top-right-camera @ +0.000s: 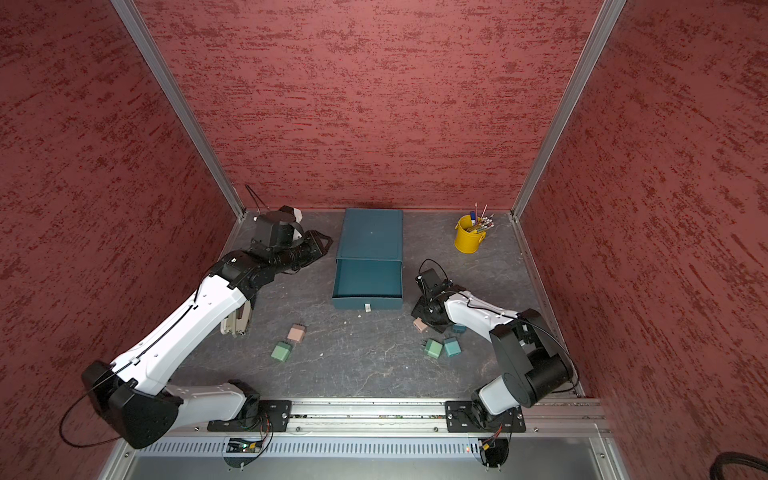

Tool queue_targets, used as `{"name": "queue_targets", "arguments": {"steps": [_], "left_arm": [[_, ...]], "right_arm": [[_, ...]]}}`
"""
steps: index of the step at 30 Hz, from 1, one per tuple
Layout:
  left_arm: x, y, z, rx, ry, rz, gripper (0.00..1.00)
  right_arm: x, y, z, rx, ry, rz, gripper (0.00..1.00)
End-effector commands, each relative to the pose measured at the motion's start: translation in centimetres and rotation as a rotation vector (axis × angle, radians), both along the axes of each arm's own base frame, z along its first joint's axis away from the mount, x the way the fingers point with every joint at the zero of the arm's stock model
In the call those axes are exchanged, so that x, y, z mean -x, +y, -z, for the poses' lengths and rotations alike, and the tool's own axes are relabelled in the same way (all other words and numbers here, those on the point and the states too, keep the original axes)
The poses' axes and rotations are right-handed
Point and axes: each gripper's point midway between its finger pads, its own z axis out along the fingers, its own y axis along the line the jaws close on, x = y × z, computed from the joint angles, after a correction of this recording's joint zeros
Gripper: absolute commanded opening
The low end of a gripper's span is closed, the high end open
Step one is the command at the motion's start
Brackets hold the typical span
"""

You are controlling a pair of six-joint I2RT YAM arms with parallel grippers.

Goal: Place the plugs into the drawer by color
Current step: Pick up the plug from the center of the board.

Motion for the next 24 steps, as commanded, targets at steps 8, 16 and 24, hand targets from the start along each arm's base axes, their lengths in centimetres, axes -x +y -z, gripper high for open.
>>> {"name": "queue_targets", "arguments": {"steps": [8, 16, 24], "left_arm": [[2.1, 1.6, 1.5, -0.059, 0.014, 0.0, 0.4], [3.4, 3.7, 3.2, -0.089, 0.042, -0.035, 0.41], [4.6, 5.9, 4.4, -0.096, 0.077, -0.066, 0.42]], "right_arm": [[0.9, -0.5, -0.5, 0.08, 0.004, -0.012, 0.63], [1.9, 0.0, -1.1, 0.071, 0.007, -0.022, 0.63], [1.2, 0.2, 0.0, 0.094, 0.023, -0.034, 0.52]]}}
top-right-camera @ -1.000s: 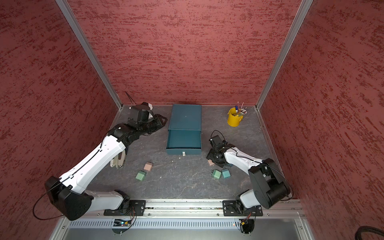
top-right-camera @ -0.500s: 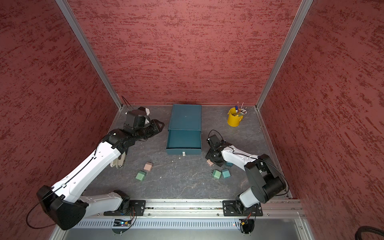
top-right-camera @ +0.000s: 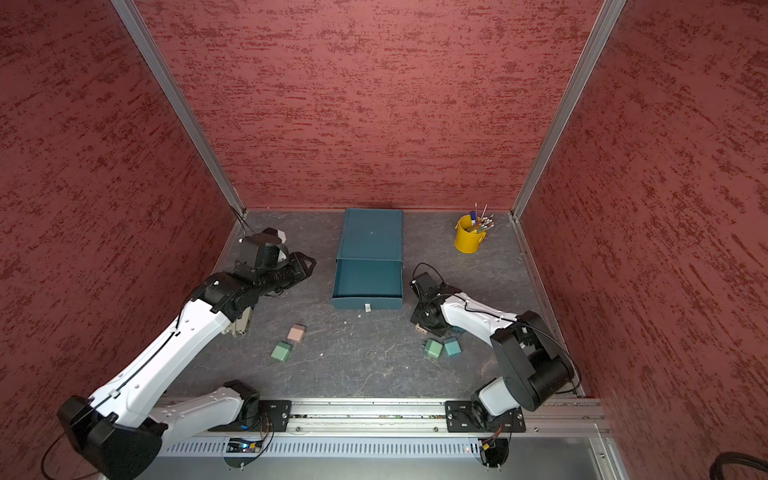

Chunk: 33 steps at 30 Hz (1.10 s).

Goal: Place the plugs into the drawer by color
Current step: Pick up the plug from the center of the board, then place the plug in the drawer.

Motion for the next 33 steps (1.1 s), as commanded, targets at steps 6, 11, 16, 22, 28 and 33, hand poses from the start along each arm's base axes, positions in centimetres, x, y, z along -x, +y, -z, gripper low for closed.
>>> {"name": "queue_targets", "arguments": {"steps": [6, 11, 16, 22, 28, 33], "left_arm": [[1.7, 2.6, 1.7, -0.036, 0.047, -0.03, 0.43], [3.2, 4.0, 4.3, -0.065, 0.122, -0.067, 0.47], [4.8, 5.2, 7.1, -0.092, 0.19, -0.12, 0.52], [6.7, 6.2, 10.1, -0.146, 0.263, -0.156, 0.54], [8.3, 6.0, 12.5, -0.209, 0.312, -0.139, 0.61], [9.3, 6.5, 13.8, -0.241, 0.335, -0.135, 0.72]], "right_arm": [[-1.1, -1.2, -2.2, 0.081, -0.071, 0.0, 0.3], [-2.0, -4.0, -10.3, 0.202, -0.242, -0.027, 0.18], [-3.5, -3.2, -20.8, 0.152, -0.479, -0.126, 0.11], [-3.8, 5.6, -28.6, 0.062, -0.631, -0.446, 0.1], [-4.1, 13.1, -27.5, 0.042, -0.591, -0.603, 0.08], [-3.8, 15.0, -26.5, 0.031, -0.569, -0.629, 0.09]]}}
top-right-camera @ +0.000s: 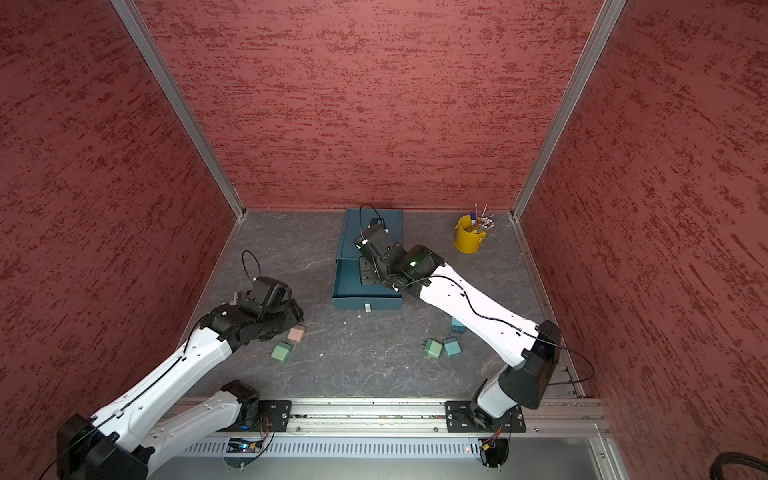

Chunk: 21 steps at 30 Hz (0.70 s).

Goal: Place the plugs into the drawer by color
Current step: Place the plug in the drawer.

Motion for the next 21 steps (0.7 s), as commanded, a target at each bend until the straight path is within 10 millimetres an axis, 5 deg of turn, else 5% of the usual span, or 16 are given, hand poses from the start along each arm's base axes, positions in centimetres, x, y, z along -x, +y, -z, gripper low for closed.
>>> {"name": "queue_targets", "arguments": {"steps": [1, 6, 12, 21], "left_arm": [[0.7, 0.8, 0.6, -0.031, 0.003, -0.018, 0.72], [0.9, 0.4, 1.9, -0.023, 0.025, -0.01, 0.73], [0.5, -0.5, 2.8, -0.029, 0.04, 0.01, 0.74], [0.4, -0.9, 4.6, -0.059, 0.092, 0.036, 0.73]], "right_arm": [[0.8, 0.1, -1.5, -0.014, -0.013, -0.02, 0.09], [0.8, -0.6, -0.2, 0.03, 0.005, 0.017, 0.23], [0.4, -1.0, -1.0, 0.034, -0.027, 0.041, 0.77], [1.7, -2.5, -4.4, -0.039, -0.112, 0.024, 0.72]]}}
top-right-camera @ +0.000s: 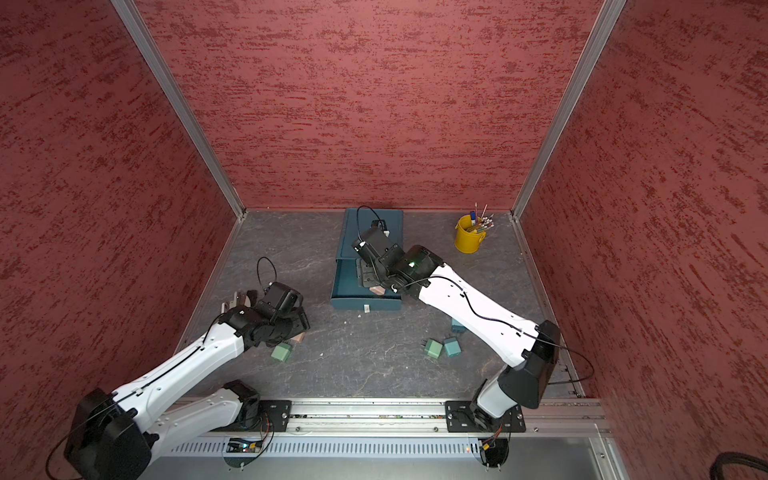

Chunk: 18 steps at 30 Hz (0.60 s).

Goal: Place the plugs into the drawer by color
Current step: Place the plug in the drawer.

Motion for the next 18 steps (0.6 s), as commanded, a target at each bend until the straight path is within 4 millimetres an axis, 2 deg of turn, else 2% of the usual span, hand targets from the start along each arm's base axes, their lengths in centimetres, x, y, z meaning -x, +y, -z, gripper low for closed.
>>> {"name": "queue_targets", "arguments": {"steps": [1, 3, 8, 13, 18], "left_arm": [[0.0, 0.0, 1.0, -0.019, 0.013, 0.015, 0.73], [0.2, 0.0, 1.6, -0.029, 0.042, 0.024, 0.73], [0.4, 0.2, 2.7, -0.068, 0.077, 0.039, 0.72], [-1.0, 0.6, 2.7, -0.1, 0.058, 0.037, 0.73], [-2.4, 0.4, 2.8, -0.088, 0.054, 0.035, 0.74]], "right_arm": [[1.5, -1.8, -3.5, -0.075, -0.1, -0.01, 0.7], [2.4, -2.8, -3.4, -0.098, -0.124, -0.02, 0.67], [4.6, -7.6, -2.2, -0.094, -0.165, 0.057, 0.63], [6.0, -11.5, -0.1, -0.1, -0.158, 0.179, 0.54], [6.4, -13.8, 2.6, -0.12, -0.115, 0.286, 0.57]]}}
